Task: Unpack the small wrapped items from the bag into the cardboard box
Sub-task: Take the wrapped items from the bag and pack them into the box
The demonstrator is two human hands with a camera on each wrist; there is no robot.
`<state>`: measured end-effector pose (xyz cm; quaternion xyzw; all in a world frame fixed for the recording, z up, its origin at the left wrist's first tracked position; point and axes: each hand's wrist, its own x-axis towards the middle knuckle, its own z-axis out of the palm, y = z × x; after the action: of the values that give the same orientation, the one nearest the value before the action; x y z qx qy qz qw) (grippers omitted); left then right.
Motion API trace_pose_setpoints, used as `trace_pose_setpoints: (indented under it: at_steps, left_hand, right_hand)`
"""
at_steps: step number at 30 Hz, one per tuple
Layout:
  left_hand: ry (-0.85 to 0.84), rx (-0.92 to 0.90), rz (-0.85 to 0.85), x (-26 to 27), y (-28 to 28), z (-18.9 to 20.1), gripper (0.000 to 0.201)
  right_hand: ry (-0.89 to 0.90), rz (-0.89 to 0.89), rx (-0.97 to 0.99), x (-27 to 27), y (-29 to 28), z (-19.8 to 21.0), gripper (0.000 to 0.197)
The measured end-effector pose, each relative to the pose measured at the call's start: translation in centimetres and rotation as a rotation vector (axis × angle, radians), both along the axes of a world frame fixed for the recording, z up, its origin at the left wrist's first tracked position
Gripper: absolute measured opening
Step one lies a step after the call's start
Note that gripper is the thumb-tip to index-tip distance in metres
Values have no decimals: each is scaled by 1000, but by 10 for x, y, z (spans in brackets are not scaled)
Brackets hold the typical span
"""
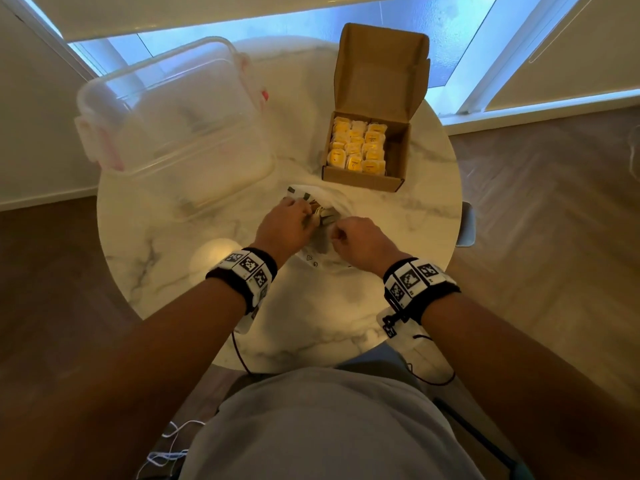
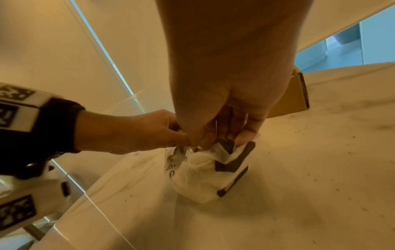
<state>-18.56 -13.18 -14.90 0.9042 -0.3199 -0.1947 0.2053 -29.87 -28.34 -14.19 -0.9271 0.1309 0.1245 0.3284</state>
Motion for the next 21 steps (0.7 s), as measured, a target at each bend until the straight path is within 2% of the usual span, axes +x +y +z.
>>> trace_pose_setpoints:
  at_steps: [4,10,12,15,21]
  left_hand:
    - [-15,-31,-47,-5,4,1,24]
    - [-143,-158,-199,-23,21,-3,14]
    - [-152,-175,-225,-28,24,-5,14]
    - [-133,-186,-234,-27,27,-4,30]
    - [-139,-169,-92,-4,15,6,21]
  right_hand:
    - [-23,-81,26,0,-1,0,18]
    - [19,-264,85,7,3,-1,42]
    - [47,-285,110,10,4,-4,34]
    - [66,-290,151,12,4,-3,16]
    - [67,-311,182,11,-2,-1,12]
